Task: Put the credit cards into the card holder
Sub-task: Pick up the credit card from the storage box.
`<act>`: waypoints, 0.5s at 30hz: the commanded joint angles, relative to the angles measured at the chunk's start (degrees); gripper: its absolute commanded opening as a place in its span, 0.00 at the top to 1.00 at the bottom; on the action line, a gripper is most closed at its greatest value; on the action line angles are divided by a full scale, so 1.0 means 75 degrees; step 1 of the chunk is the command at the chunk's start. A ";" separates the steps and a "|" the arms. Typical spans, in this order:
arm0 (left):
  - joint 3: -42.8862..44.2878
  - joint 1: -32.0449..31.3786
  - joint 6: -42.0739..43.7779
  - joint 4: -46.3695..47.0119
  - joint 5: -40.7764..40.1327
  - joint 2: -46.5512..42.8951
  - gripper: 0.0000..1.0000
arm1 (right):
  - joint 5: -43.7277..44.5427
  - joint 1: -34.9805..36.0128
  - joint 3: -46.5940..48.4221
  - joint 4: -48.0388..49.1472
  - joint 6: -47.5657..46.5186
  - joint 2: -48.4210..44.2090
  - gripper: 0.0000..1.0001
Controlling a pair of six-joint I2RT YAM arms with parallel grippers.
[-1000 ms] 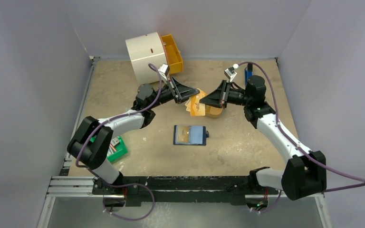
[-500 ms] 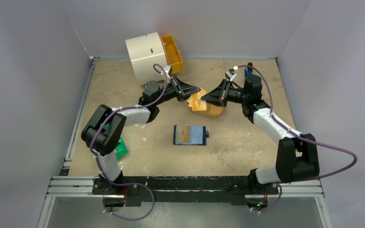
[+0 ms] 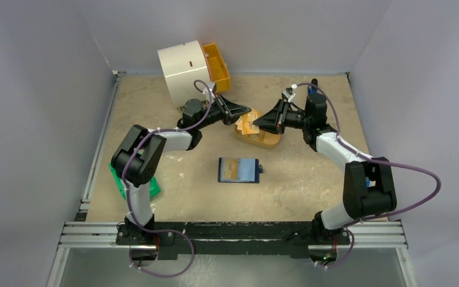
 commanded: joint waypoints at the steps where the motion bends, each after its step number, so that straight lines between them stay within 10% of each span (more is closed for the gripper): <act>1: 0.0284 0.0238 -0.0115 0.0486 -0.0168 0.0149 1.00 | -0.0646 -0.0009 0.0387 0.0039 -0.0279 -0.0084 0.72; 15: 0.0240 0.0400 -0.0106 0.0478 -0.0186 -0.0022 1.00 | -0.0563 -0.0061 0.0179 -0.0511 -0.0607 -0.0420 0.92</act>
